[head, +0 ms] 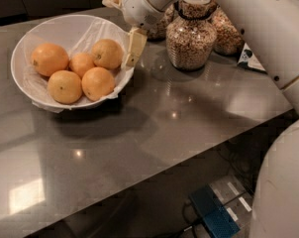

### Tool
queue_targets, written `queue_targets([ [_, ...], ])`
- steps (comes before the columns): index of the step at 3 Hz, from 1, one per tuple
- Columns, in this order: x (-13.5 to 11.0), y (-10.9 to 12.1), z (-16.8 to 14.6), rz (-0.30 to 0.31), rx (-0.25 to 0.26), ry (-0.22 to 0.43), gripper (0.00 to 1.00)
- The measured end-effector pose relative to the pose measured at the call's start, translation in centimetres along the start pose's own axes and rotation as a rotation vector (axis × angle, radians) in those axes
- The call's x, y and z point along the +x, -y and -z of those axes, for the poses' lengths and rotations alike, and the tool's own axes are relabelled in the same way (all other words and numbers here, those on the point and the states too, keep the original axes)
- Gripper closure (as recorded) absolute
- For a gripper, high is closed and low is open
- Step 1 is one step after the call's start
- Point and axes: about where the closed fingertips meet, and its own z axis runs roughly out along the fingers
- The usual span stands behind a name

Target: Pick orange from white bowl

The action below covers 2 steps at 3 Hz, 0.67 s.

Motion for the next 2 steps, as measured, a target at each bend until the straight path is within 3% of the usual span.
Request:
queue_targets([
  [1,0.00,0.00,0.00,0.000,0.000,0.000,0.00],
  [2,0.00,0.00,-0.01,0.000,0.000,0.000,0.17],
])
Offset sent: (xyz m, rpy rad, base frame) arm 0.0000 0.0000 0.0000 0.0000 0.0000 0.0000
